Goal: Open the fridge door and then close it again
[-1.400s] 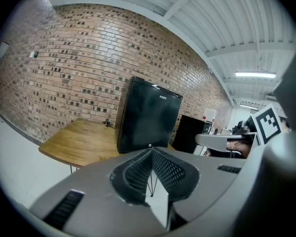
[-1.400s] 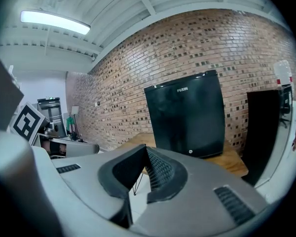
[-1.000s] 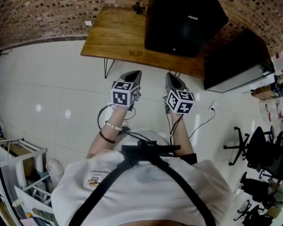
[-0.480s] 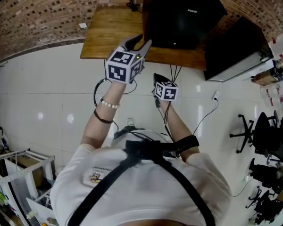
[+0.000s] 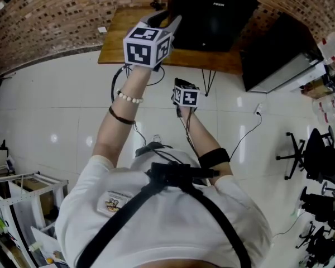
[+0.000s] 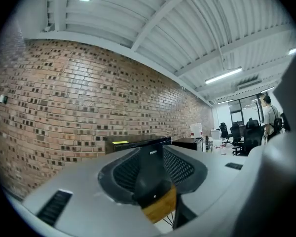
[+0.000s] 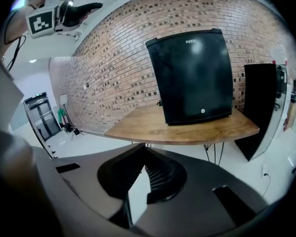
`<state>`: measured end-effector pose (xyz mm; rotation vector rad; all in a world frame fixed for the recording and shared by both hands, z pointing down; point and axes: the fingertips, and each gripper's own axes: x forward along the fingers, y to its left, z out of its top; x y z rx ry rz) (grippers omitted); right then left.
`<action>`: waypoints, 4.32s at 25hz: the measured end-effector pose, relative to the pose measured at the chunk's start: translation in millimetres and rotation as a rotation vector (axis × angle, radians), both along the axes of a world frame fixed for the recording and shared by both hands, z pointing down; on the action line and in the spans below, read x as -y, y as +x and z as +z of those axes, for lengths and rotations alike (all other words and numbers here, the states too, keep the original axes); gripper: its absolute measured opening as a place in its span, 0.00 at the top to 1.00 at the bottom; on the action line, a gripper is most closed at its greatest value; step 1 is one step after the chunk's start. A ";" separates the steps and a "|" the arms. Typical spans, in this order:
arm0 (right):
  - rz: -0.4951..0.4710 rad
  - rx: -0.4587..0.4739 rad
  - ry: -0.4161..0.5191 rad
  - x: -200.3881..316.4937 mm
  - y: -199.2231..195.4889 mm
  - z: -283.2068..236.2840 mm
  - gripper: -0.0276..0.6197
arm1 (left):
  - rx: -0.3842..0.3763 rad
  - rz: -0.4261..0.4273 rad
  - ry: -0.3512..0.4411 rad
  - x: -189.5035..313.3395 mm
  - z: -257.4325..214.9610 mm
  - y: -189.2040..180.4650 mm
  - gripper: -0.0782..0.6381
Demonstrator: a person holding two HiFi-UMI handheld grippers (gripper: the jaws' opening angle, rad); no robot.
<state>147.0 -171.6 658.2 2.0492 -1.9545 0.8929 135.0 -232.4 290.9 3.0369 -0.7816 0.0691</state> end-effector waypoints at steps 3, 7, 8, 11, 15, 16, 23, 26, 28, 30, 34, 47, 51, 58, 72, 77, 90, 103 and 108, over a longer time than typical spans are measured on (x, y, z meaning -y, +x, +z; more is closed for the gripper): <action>0.004 0.015 -0.005 -16.0 -4.3 3.2 0.93 | 0.034 -0.021 -0.042 -7.0 18.8 5.4 0.72; 0.003 0.013 0.017 -25.2 -21.4 -3.3 0.93 | 0.061 -0.057 -0.126 -5.3 51.7 -6.4 0.79; 0.003 0.006 0.014 -25.0 -25.6 -2.6 0.93 | 0.065 -0.063 -0.145 -2.7 58.8 -10.6 0.87; 0.005 -0.002 -0.009 -17.1 -29.6 2.5 0.93 | 0.049 -0.067 -0.177 10.4 64.8 -15.5 0.89; 0.018 0.008 -0.044 -8.8 -43.4 14.9 0.93 | 0.025 -0.060 -0.177 30.6 57.1 -13.5 0.89; 0.015 0.007 -0.049 -4.4 -50.0 17.1 0.93 | 0.023 -0.057 -0.170 37.0 53.5 -14.1 0.89; 0.025 0.008 -0.042 25.1 -50.9 11.5 0.93 | 0.032 0.003 -0.201 72.2 61.1 -0.8 0.89; 0.043 -0.008 -0.034 30.0 -49.3 4.5 0.93 | 0.039 0.035 -0.217 78.7 68.2 14.2 0.89; 0.050 -0.018 -0.040 33.8 -49.2 4.8 0.93 | 0.045 0.061 -0.217 81.7 69.3 23.4 0.89; 0.071 -0.025 -0.040 38.9 -41.1 4.7 0.93 | 0.052 0.085 -0.210 84.5 69.5 29.6 0.89; 0.126 -0.008 -0.033 43.6 -24.2 2.6 0.93 | 0.052 0.114 -0.214 89.7 73.0 39.0 0.89; 0.130 -0.022 -0.041 42.9 -22.6 1.6 0.93 | 0.051 0.127 -0.227 96.7 78.2 45.5 0.89; 0.129 -0.028 -0.039 36.5 -21.2 1.3 0.93 | 0.047 0.120 -0.221 92.0 77.8 44.6 0.89; 0.168 0.001 0.000 29.0 -4.0 -15.1 0.93 | 0.052 0.092 -0.224 92.5 81.4 35.4 0.89; 0.172 0.010 0.018 26.4 1.8 -21.0 0.93 | 0.049 0.060 -0.234 93.9 85.7 24.2 0.89; 0.183 0.014 0.017 26.2 5.6 -19.7 0.93 | 0.053 0.063 -0.230 95.0 87.1 27.1 0.89; 0.195 0.018 0.030 39.3 16.9 -20.7 0.93 | 0.056 0.051 -0.196 109.4 89.0 37.0 0.89; 0.240 0.035 0.028 75.2 36.2 -18.1 0.93 | 0.063 0.044 -0.177 155.7 96.8 57.0 0.82; 0.265 0.035 0.025 94.8 46.1 -16.9 0.93 | 0.067 0.054 -0.176 181.5 101.6 69.4 0.64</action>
